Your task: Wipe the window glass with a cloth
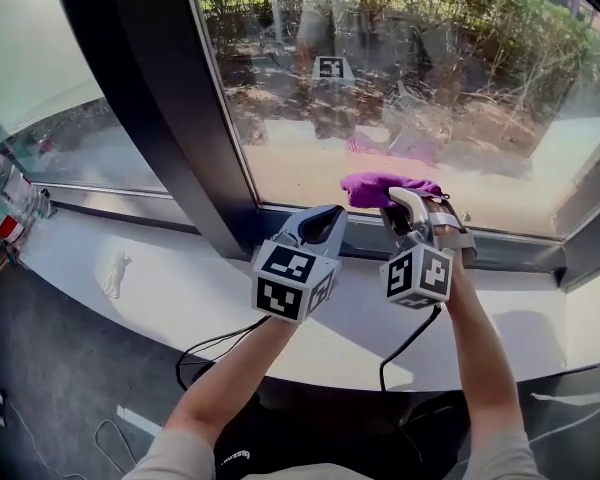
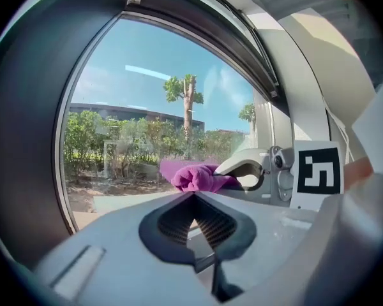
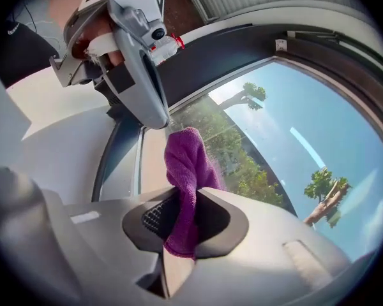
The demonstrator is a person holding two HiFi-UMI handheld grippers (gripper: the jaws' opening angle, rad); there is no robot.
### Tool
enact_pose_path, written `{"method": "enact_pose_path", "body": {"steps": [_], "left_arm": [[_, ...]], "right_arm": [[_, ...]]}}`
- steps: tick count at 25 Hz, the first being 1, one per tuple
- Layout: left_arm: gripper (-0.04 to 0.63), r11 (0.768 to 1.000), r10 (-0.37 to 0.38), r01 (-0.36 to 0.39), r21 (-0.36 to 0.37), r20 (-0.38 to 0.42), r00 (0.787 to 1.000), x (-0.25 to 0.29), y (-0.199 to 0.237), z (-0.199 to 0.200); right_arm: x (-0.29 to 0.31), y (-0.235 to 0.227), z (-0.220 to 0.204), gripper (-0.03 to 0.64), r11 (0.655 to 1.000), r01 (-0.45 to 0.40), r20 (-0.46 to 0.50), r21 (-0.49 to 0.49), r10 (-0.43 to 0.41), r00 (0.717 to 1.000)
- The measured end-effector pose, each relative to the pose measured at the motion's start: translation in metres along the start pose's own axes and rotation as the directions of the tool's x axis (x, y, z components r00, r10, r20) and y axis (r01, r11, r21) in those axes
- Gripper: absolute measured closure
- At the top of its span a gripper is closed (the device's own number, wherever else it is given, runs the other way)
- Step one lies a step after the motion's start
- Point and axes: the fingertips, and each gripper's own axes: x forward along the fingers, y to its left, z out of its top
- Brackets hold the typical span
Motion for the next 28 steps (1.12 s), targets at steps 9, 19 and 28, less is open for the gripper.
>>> {"method": "enact_pose_path", "body": {"steps": [9, 19, 28], "left_arm": [[0.595, 0.999, -0.043, 0.043, -0.005, -0.038, 0.998, 0.021, -0.006, -0.029], [0.595, 0.996, -0.085, 0.085, 0.008, -0.028, 0.996, 0.024, -0.014, -0.027], [0.595, 0.993, -0.068, 0.054, 0.108, 0.126, 0.990, 0.005, -0.021, 0.068]], "right_arm": [[0.025, 0.079, -0.055, 0.537, 0.978, -0.200, -0.087, 0.061, 0.205, 0.975], [0.007, 0.064, -0.042, 0.540, 0.988, -0.147, -0.074, 0.050, 0.150, 0.986], [-0.057, -0.087, 0.020, 0.538, 0.981, 0.189, 0.065, -0.038, -0.186, 0.980]]}}
